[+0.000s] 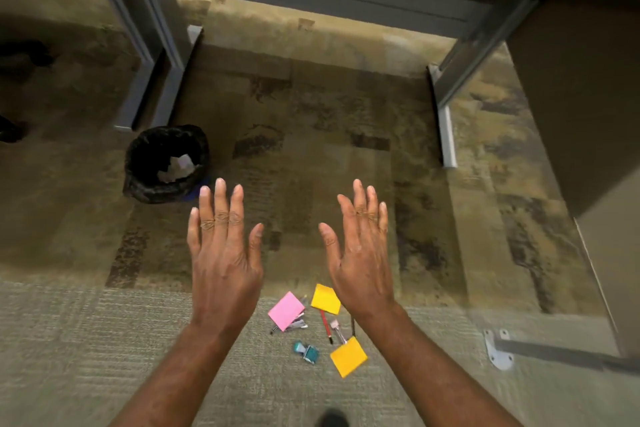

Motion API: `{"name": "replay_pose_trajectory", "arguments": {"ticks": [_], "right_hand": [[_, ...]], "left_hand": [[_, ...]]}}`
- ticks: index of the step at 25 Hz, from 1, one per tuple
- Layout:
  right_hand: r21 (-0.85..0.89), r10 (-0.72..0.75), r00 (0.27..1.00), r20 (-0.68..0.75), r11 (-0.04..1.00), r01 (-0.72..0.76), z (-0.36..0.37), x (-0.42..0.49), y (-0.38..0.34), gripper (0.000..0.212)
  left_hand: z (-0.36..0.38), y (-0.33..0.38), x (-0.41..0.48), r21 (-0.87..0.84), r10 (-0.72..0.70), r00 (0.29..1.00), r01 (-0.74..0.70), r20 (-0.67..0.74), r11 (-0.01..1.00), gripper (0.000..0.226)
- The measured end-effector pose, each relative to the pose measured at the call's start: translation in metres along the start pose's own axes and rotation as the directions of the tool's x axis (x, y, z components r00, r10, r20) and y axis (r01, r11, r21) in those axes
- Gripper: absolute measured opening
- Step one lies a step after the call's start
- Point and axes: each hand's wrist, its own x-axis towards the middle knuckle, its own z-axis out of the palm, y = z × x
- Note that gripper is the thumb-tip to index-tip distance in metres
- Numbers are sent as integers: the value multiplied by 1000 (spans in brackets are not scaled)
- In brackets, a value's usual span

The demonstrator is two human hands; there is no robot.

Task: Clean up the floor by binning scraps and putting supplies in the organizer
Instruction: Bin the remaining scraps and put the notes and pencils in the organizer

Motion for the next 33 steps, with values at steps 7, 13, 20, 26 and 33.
{"name": "replay_pose_trajectory", "arguments": {"ticks": [7,13,20,26,33], "right_hand": [[-38,173,984,-51,984,-175,-42,-69,66,49],[-40,233,972,-19,971,-234,-35,-123,115,50],[-43,265,945,192,964,-262,53,-200,169,59],[-152,384,849,361,923,-353,194,-263,213,61],[-338,538,704,464,842,-421,320,-308,260,75]], "left_hand": [[17,31,-58,-55,63,994,-59,86,997,59],[48,44,-107,1,99,987,-100,130,995,59],[130,19,-172,63,21,985,-32,173,997,60],[251,-51,-221,65,-14,973,-2,231,998,61],[363,-113,-259,39,-9,967,-1,253,999,59]]}}
